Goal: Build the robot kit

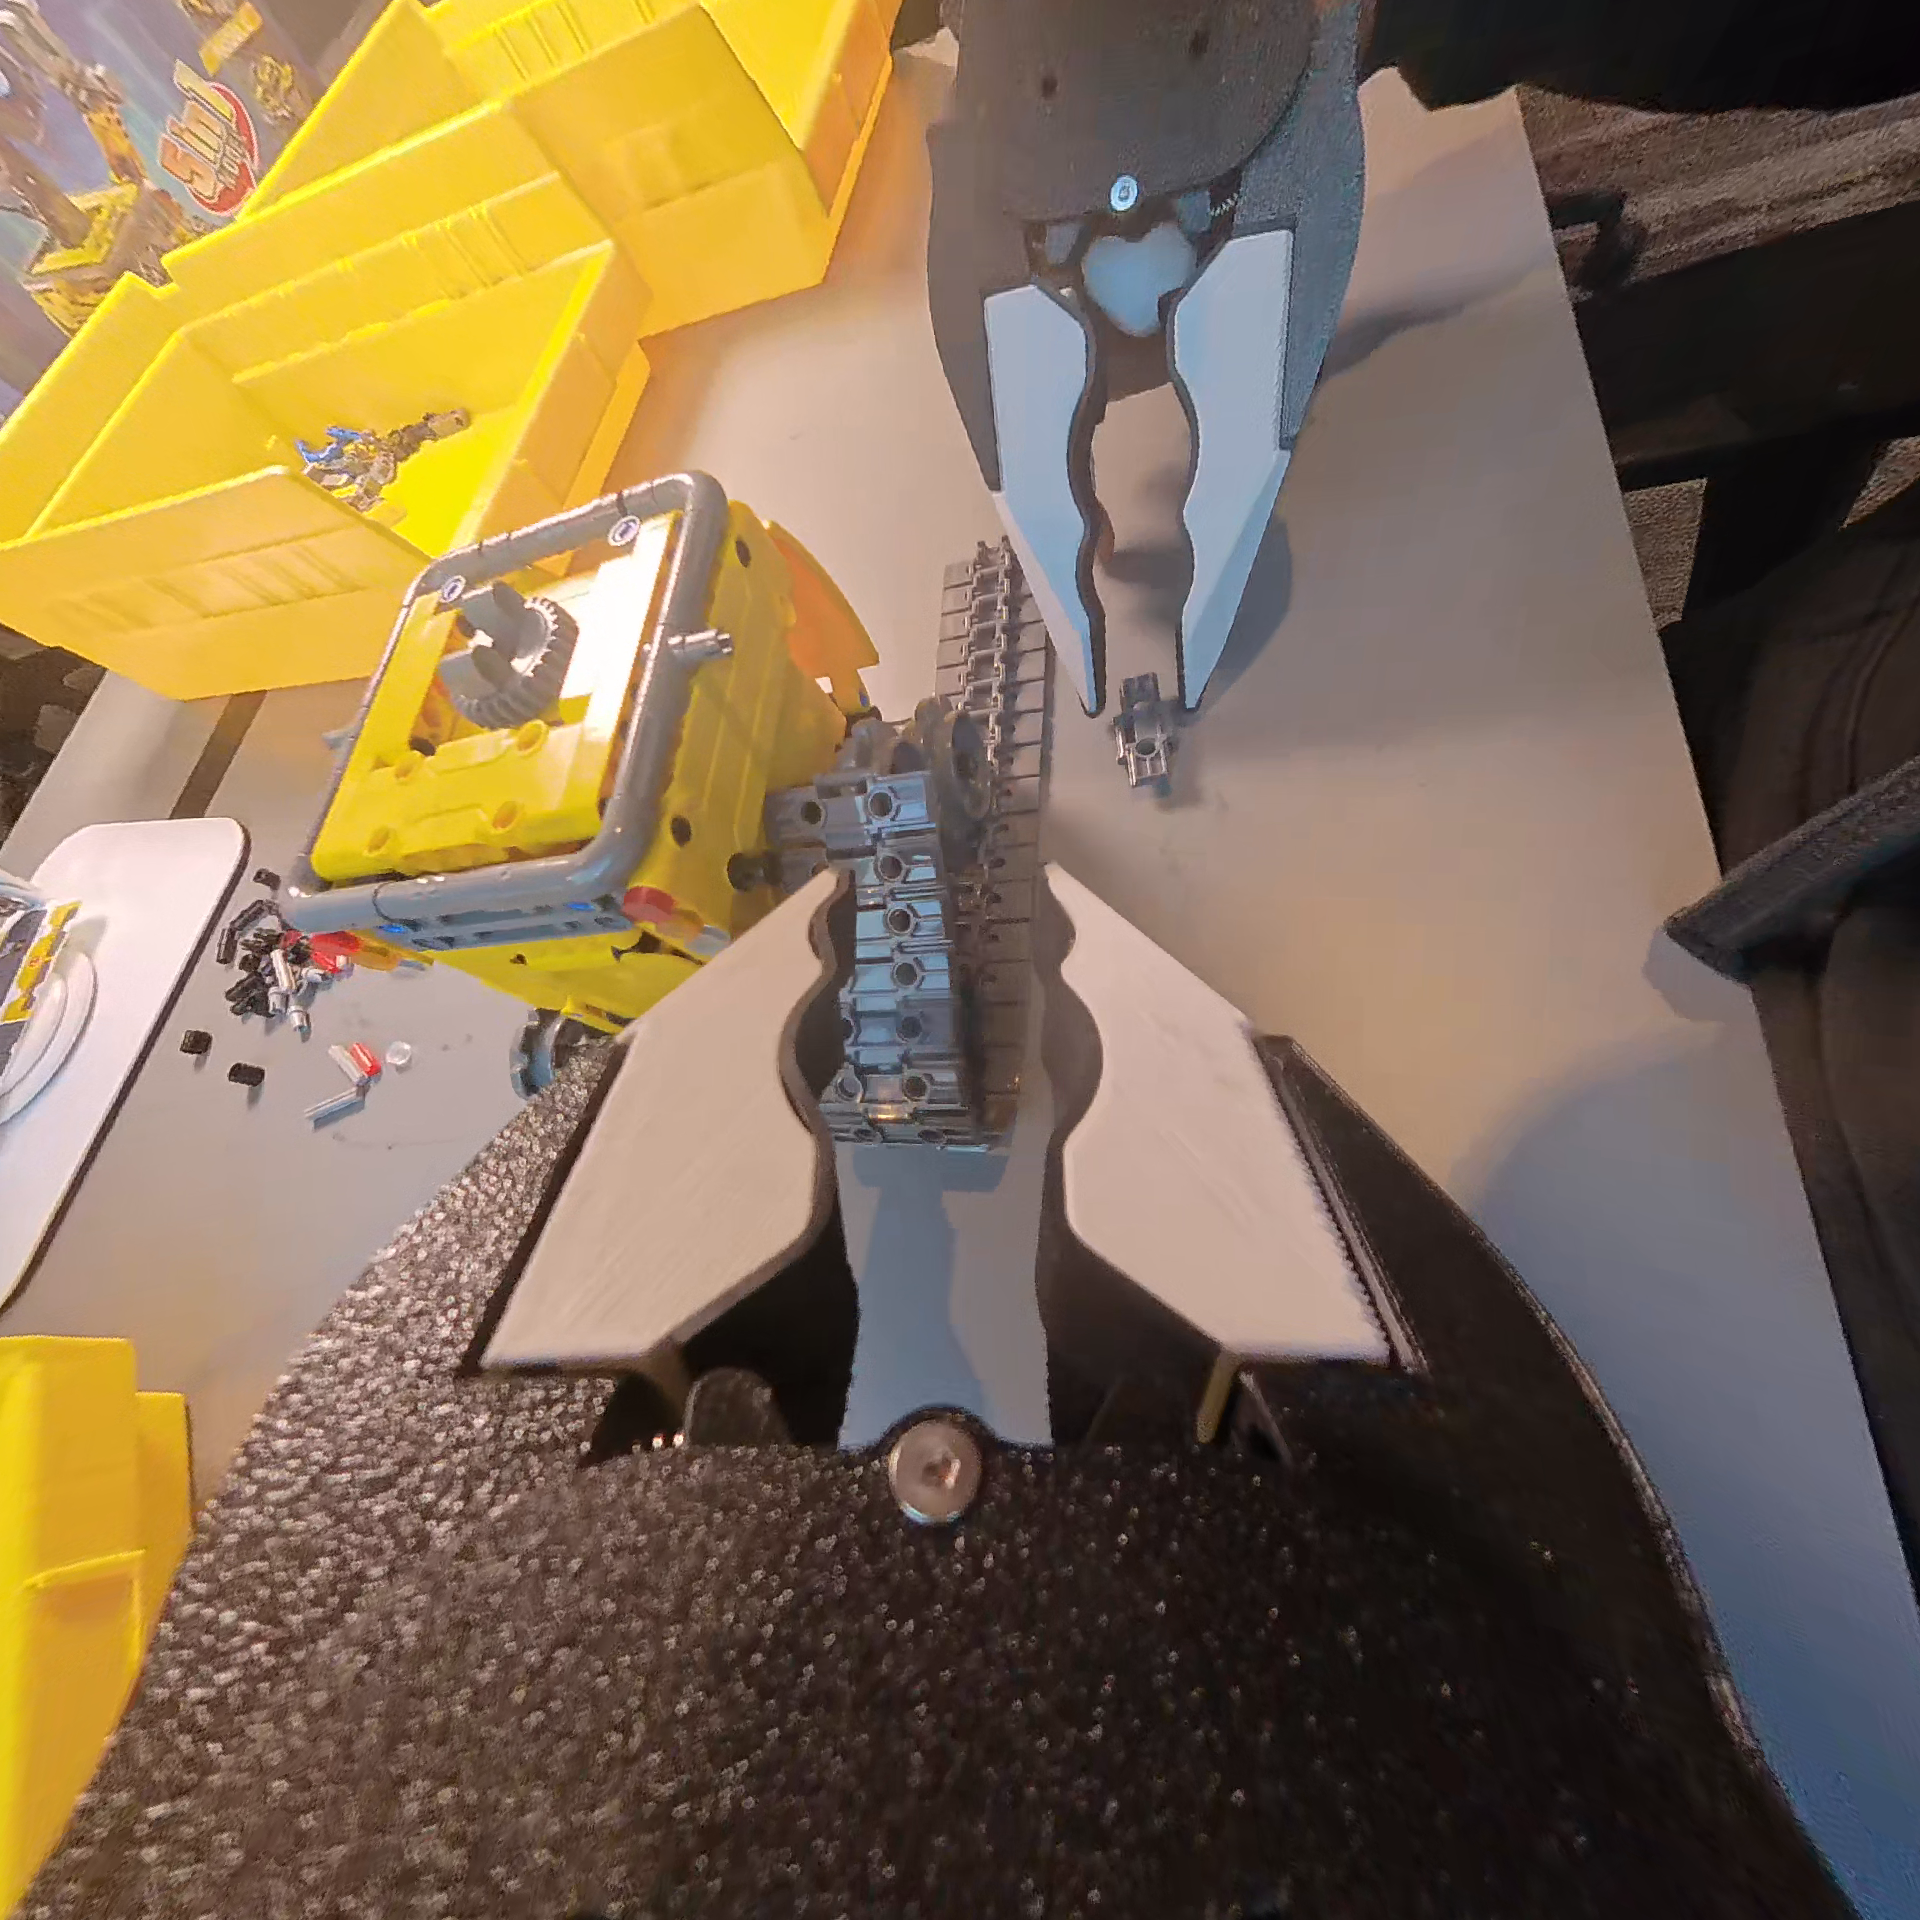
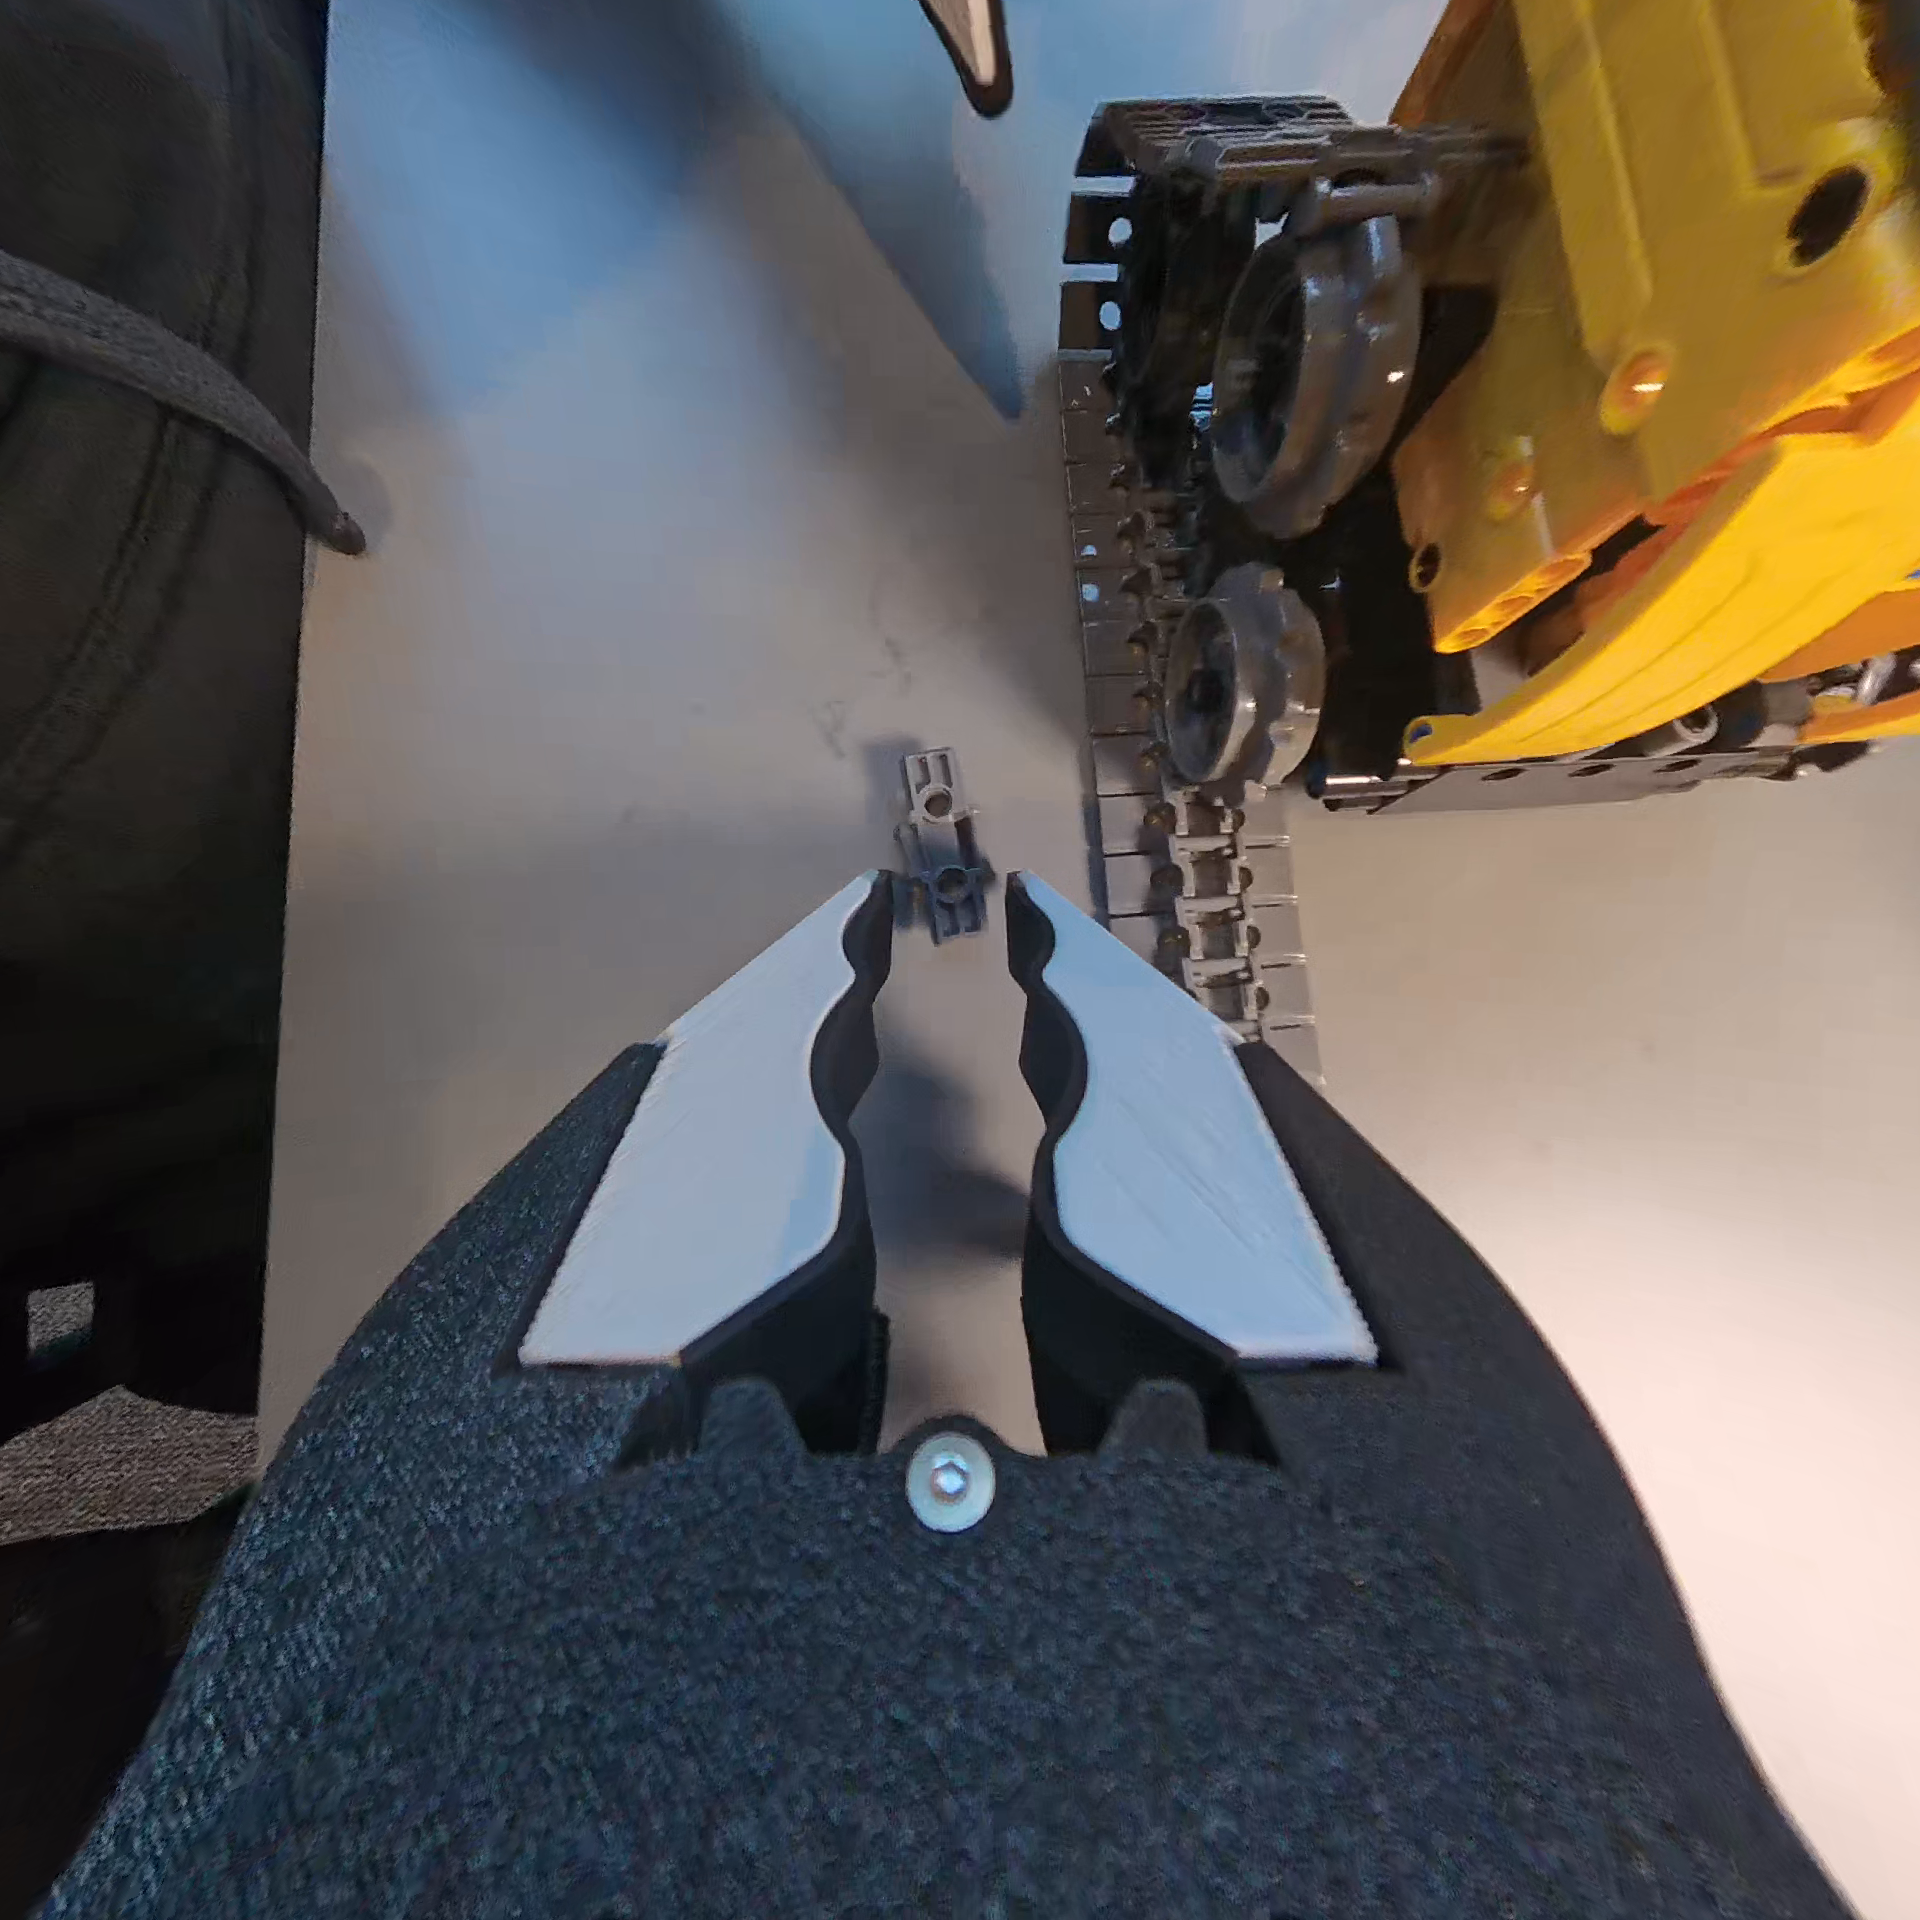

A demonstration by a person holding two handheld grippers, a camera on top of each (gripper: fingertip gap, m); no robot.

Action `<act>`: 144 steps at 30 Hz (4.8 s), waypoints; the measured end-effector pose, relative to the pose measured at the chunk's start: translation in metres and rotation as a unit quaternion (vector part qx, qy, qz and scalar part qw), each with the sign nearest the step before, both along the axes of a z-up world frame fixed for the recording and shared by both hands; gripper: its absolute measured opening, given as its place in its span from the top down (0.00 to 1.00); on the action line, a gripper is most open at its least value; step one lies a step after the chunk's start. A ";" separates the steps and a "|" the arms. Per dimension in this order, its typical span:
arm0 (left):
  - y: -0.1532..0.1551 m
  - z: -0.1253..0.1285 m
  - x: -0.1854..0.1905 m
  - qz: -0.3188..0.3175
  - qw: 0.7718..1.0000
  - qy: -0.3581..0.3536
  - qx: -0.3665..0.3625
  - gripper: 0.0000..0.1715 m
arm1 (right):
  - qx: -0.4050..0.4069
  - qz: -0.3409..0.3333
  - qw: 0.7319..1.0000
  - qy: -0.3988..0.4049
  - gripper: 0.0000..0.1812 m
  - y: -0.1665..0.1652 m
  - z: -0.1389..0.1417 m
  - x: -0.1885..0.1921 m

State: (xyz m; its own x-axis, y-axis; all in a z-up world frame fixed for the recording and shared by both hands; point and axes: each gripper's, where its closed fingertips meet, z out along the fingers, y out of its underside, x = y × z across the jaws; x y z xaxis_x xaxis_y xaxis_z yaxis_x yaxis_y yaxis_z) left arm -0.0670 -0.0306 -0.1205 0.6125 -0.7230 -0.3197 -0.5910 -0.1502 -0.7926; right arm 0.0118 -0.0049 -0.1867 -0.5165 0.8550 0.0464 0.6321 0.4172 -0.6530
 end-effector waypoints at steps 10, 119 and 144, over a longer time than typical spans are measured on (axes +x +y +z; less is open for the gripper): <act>-0.006 -0.020 -0.018 0.030 0.999 0.017 -0.019 0.82 | 0.022 -0.136 0.990 -0.024 0.67 0.091 0.001 0.038; 0.005 -0.008 0.091 -0.007 0.934 -0.302 -0.190 0.96 | 0.027 0.010 0.985 0.169 0.96 -0.018 0.060 0.011; -0.008 -0.004 0.103 -0.100 0.926 -0.256 -0.258 0.99 | -0.205 -0.045 0.978 0.018 0.96 -0.033 0.062 0.016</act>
